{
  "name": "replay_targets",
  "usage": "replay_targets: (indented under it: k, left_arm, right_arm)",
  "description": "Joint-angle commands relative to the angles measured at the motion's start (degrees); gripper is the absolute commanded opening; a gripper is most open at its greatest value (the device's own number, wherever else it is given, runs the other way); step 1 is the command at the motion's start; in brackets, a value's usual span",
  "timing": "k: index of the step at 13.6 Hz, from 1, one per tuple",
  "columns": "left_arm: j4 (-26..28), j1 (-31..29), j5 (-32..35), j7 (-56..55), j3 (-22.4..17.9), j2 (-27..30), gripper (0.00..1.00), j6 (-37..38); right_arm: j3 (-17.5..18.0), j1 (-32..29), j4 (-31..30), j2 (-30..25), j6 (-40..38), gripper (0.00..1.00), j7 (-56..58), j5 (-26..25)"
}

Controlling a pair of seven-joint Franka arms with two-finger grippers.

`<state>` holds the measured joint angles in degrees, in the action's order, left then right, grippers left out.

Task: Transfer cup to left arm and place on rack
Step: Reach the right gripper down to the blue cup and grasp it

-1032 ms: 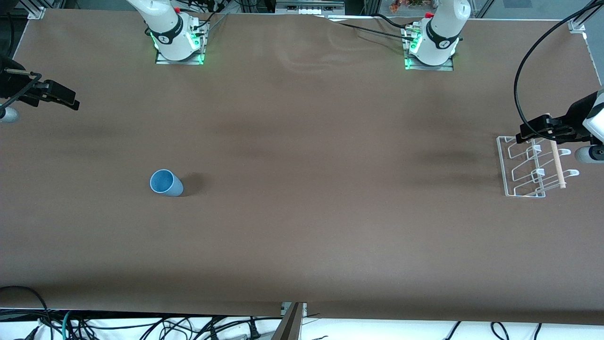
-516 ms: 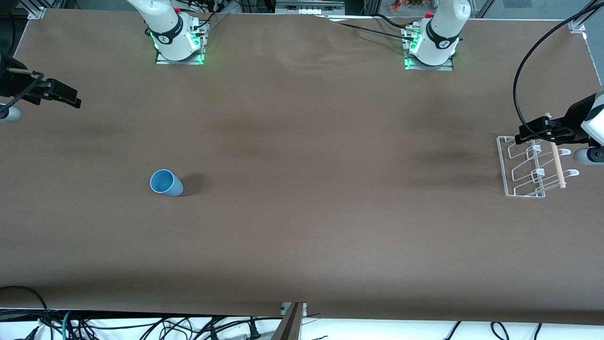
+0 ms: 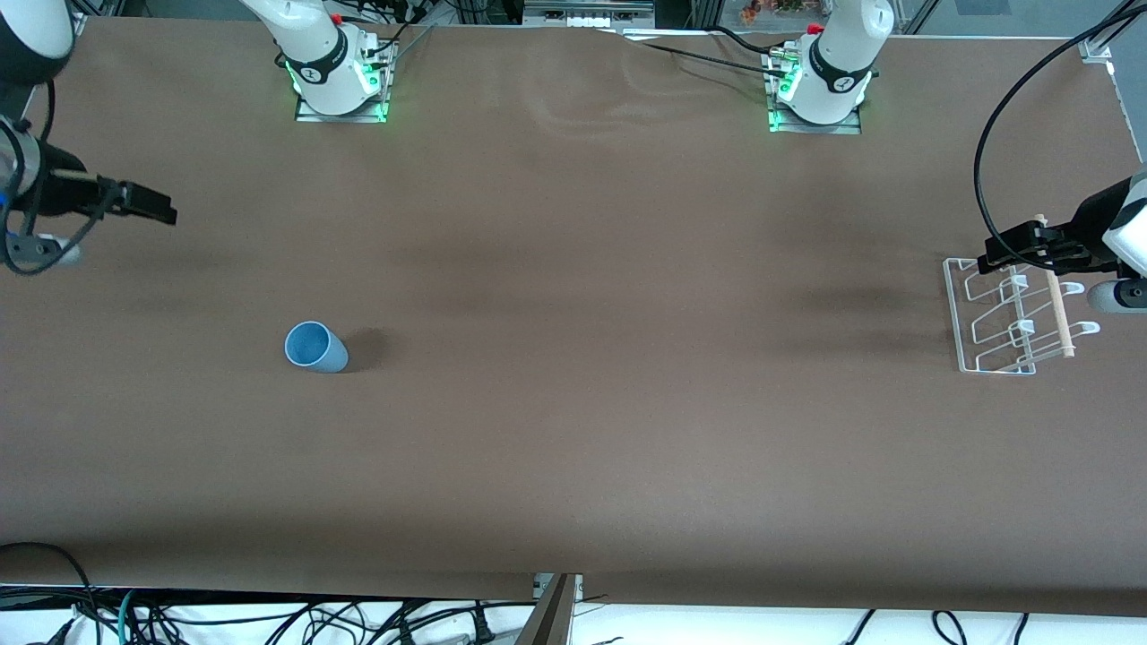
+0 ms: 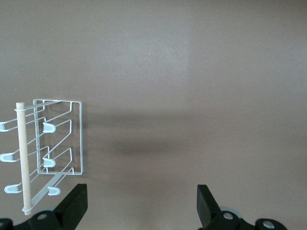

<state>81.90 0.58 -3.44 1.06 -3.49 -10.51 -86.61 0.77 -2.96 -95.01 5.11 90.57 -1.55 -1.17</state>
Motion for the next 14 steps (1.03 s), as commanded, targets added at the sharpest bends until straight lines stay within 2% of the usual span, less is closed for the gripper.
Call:
replay_targets:
  k: [1, 4, 7, 10, 12, 14]
  left_arm:
    - [-2.19, 0.3, 0.89, -0.18, 0.33, -0.74, 1.0, 1.09]
    - [-1.23, 0.48, 0.02, 1.12, 0.42, -0.91, 1.0, 1.01]
    - [-1.13, 0.65, -3.4, 8.58, 0.42, -1.61, 1.0, 0.92]
    - [-1.04, 1.09, -5.78, 10.1, 0.59, -2.41, 1.0, 0.83]
    - [-0.52, 1.62, -7.62, 13.24, 0.68, -2.67, 1.0, 0.74]
    - [-0.43, 1.18, -11.74, 18.77, 0.68, -3.81, 1.0, 0.31]
  right_arm:
    - [-0.16, 1.02, 0.0, 4.27, 7.83, 1.0, 0.14, 0.21]
    - [-0.16, 2.34, 0.0, 9.11, 14.62, 1.0, 0.05, 0.29]
    - [-0.07, 3.4, -0.17, 13.68, 18.06, 1.0, 0.05, 0.38]
    - [-0.07, 4.1, -0.87, 17.37, 18.94, 1.0, -0.04, 0.47]
    - [-0.07, 4.11, -3.5, 18.7, 23.92, 1.0, -0.12, 0.56]
    - [0.11, 4.11, -9.72, 18.71, 33.57, 0.98, -0.21, 0.56]
